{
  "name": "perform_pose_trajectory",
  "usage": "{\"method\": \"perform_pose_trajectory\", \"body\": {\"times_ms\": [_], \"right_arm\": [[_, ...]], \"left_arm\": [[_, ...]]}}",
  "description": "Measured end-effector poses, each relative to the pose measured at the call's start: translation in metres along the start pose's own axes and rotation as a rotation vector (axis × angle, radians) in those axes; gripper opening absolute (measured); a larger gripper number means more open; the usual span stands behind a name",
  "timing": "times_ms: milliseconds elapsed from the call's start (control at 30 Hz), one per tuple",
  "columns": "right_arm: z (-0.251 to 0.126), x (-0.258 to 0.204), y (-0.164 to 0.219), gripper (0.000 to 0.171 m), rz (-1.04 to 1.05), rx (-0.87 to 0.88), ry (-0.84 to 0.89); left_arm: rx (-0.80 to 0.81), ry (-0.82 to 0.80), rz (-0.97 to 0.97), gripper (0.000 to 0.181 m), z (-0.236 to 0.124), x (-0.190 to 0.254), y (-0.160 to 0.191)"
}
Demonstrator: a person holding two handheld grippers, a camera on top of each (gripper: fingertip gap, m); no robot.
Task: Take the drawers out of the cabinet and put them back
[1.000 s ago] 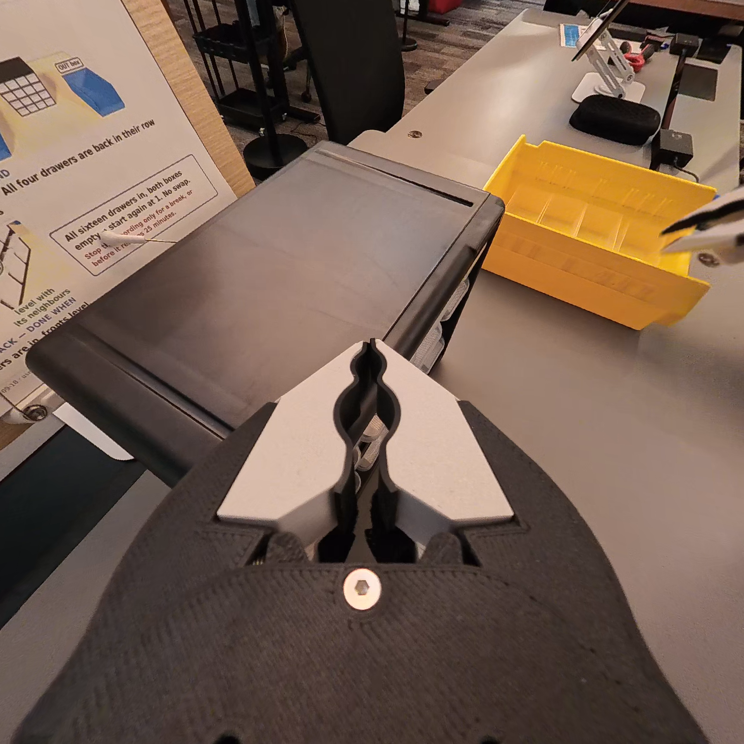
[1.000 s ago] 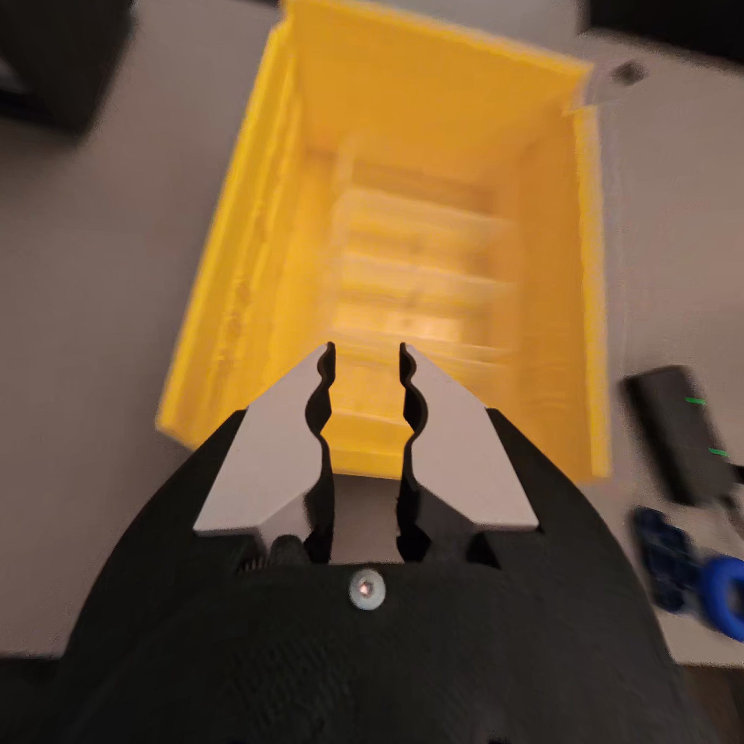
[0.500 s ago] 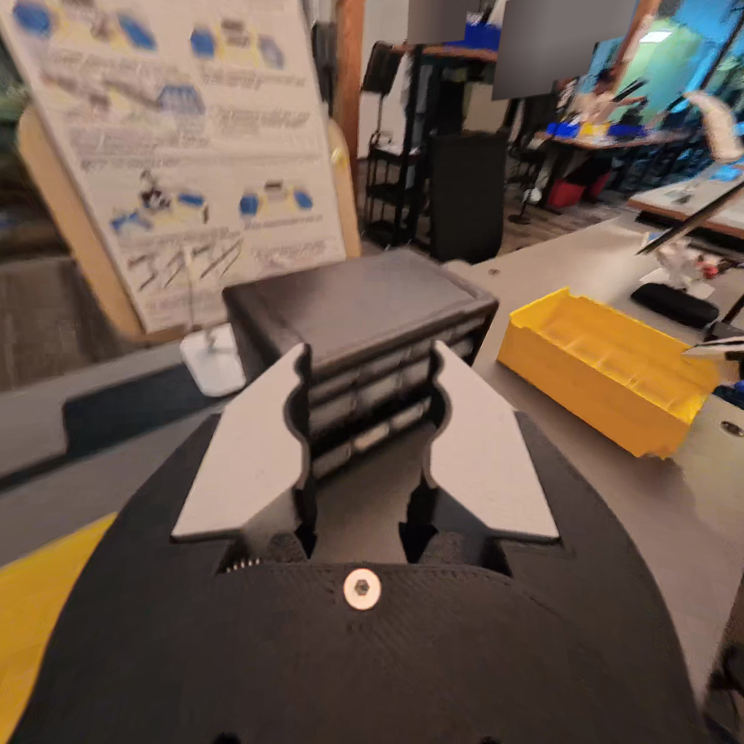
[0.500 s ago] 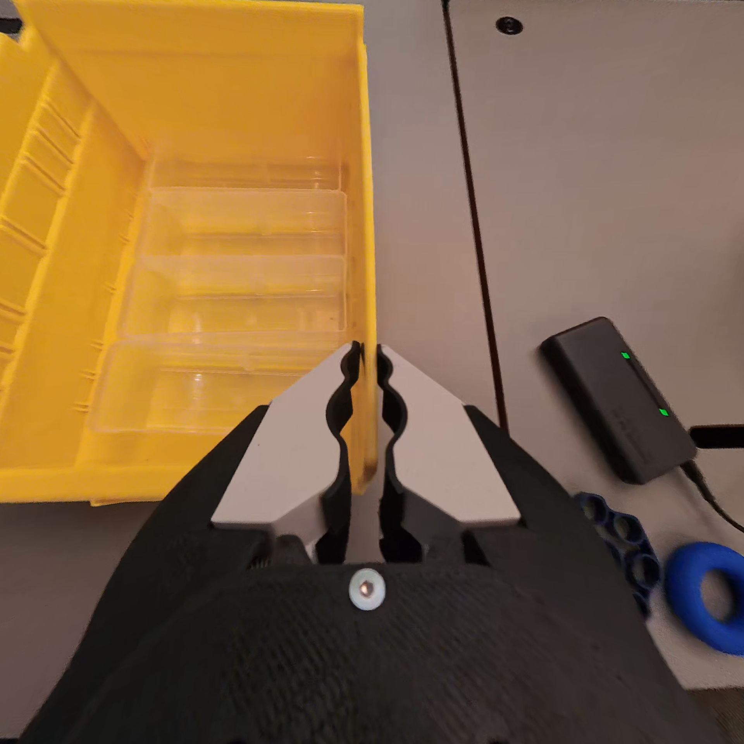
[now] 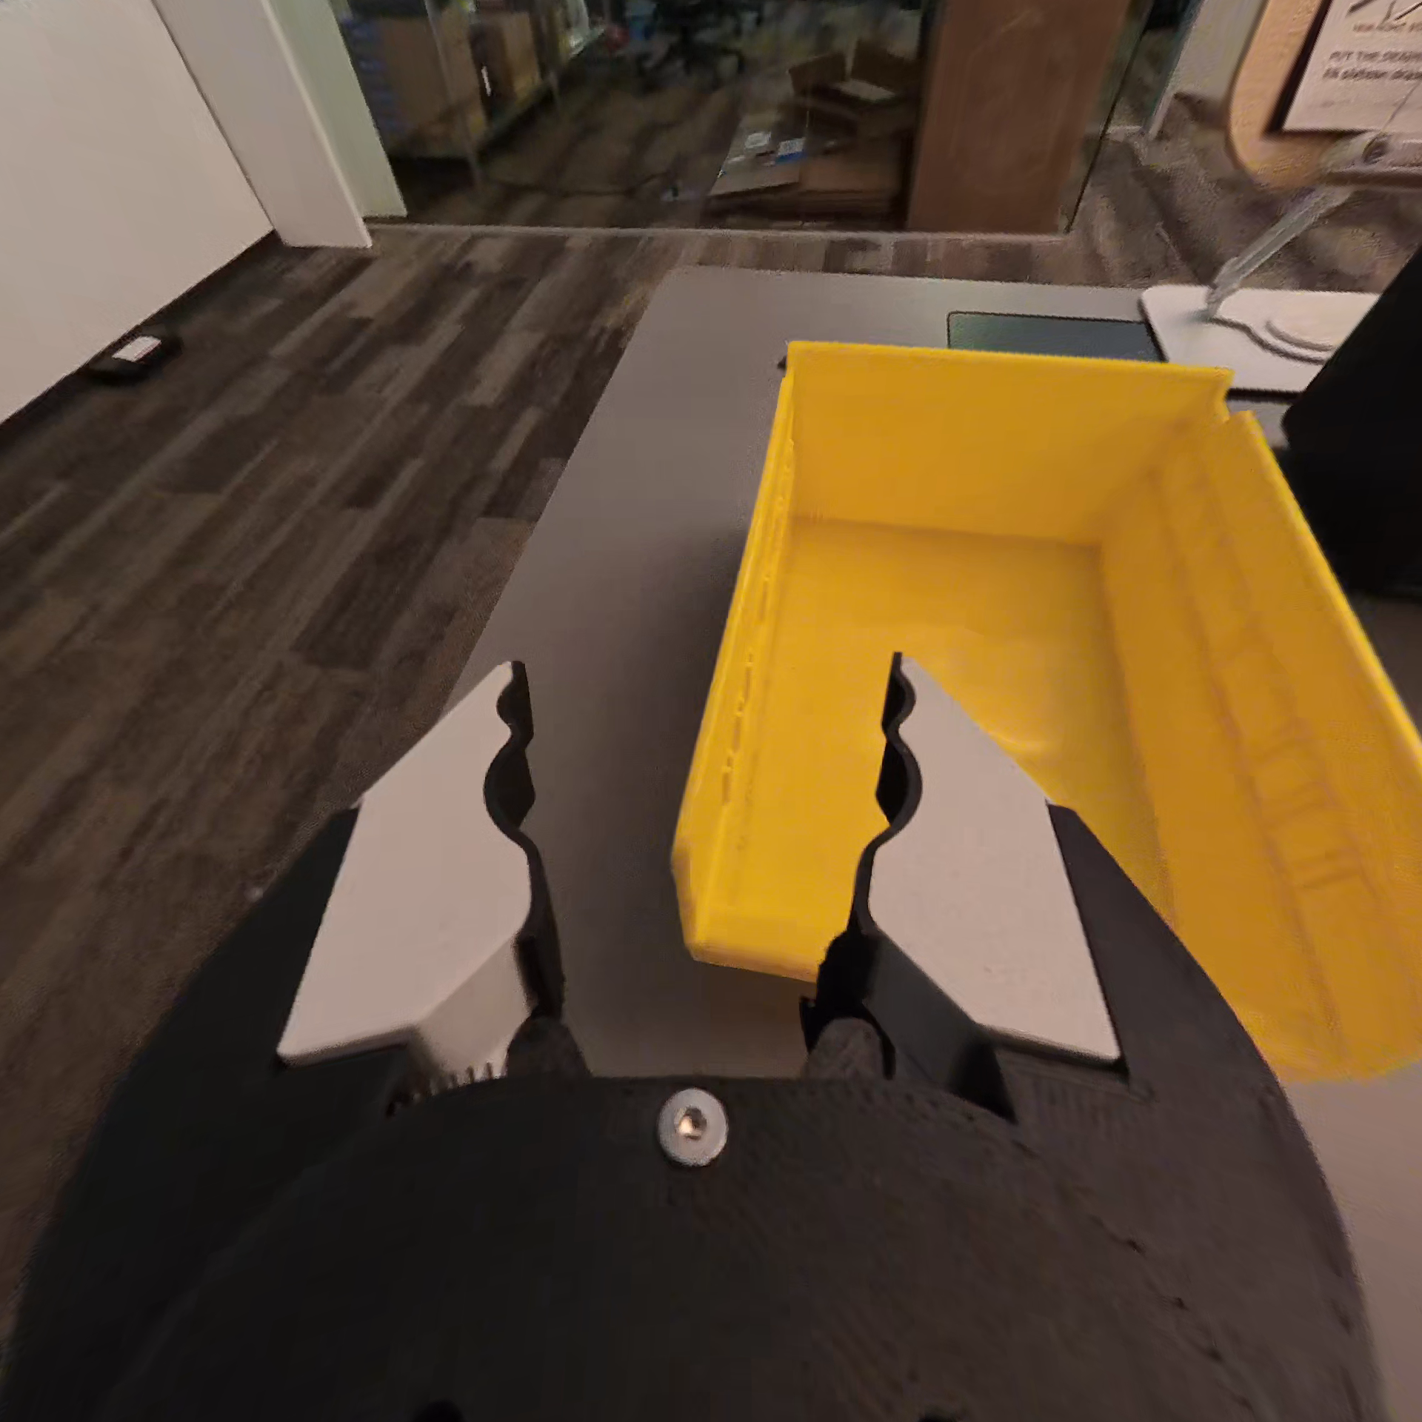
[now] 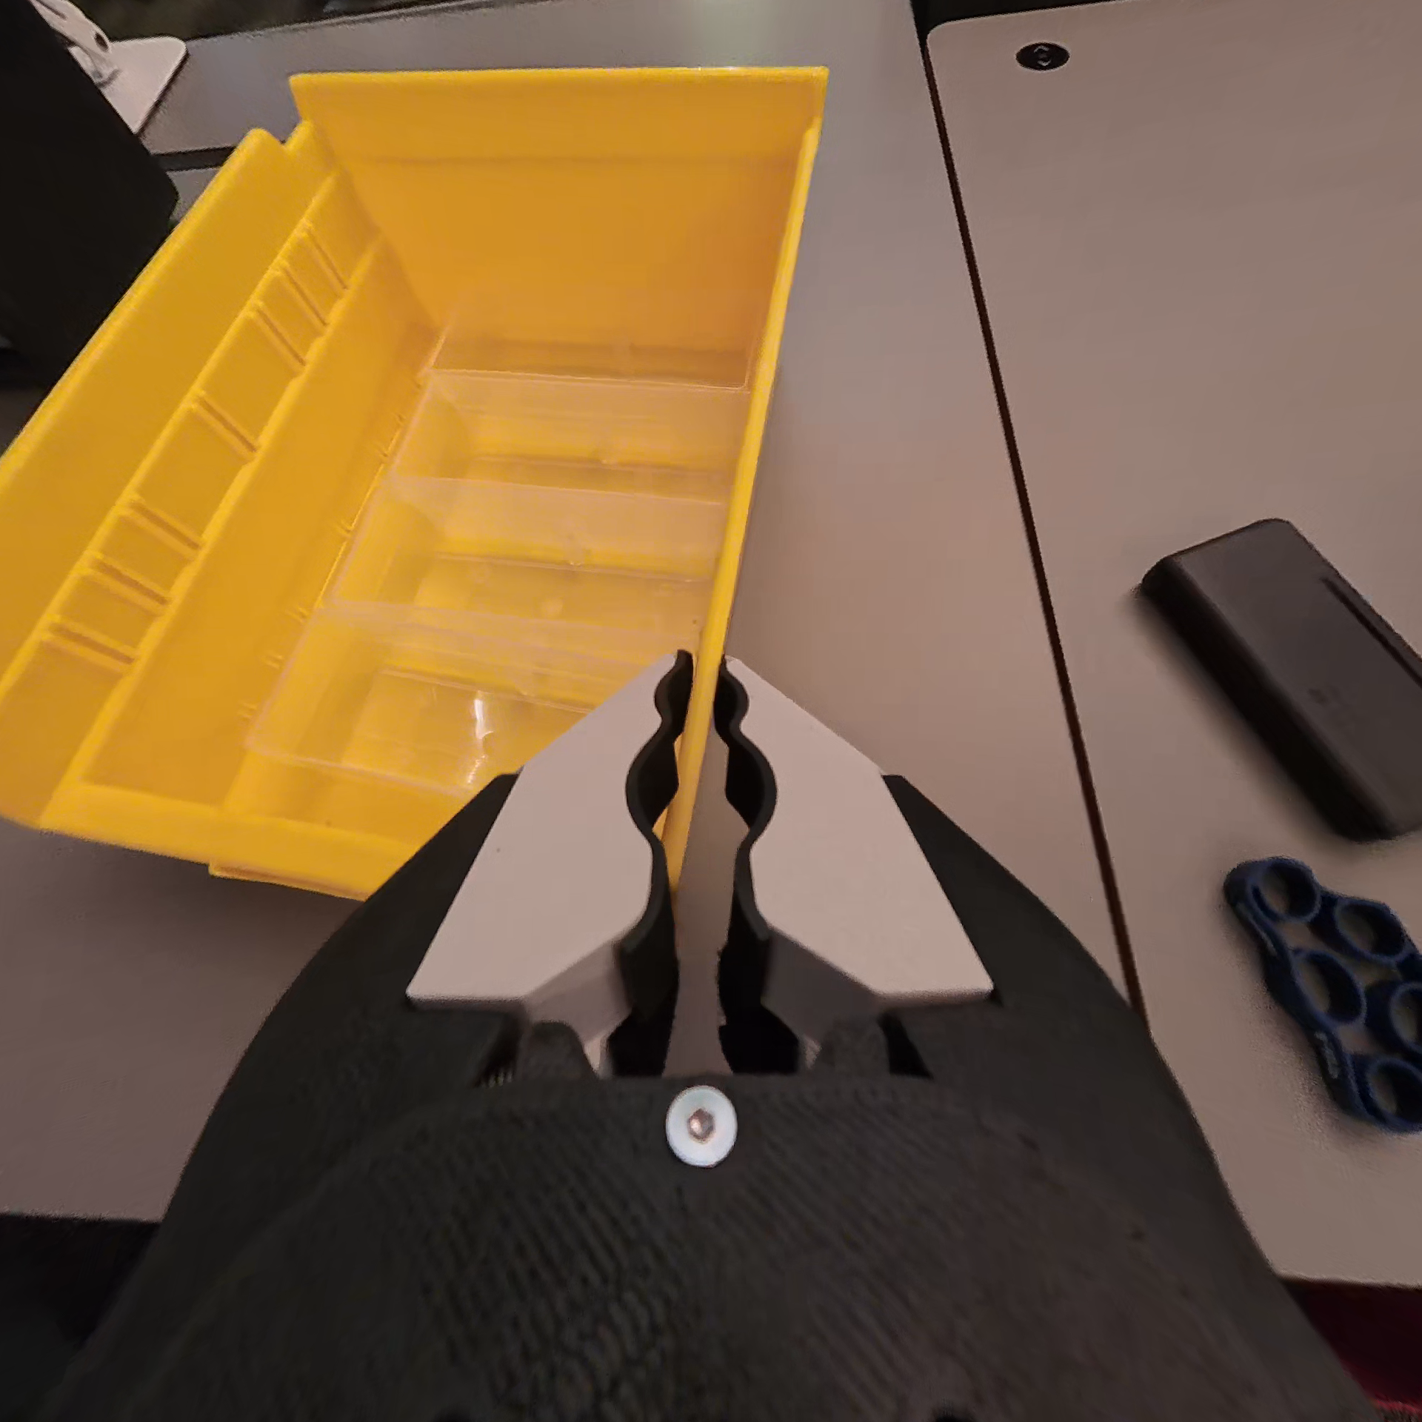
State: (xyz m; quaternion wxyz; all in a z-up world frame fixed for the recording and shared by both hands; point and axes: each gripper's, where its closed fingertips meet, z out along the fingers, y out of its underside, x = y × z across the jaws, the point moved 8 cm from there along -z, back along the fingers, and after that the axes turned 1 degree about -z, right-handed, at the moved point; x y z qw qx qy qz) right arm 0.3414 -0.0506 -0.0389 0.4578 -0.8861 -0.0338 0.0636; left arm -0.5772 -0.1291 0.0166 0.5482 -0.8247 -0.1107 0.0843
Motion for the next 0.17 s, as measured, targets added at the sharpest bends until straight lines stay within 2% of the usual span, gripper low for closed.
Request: {"method": "perform_pose_trajectory", "body": {"times_ms": [167], "right_arm": [[-0.022, -0.025, 0.018, 0.004, 0.015, 0.008, 0.021]], "left_arm": [[-0.058, 0.121, -0.02, 0.088, 0.025, -0.005, 0.023]]}}
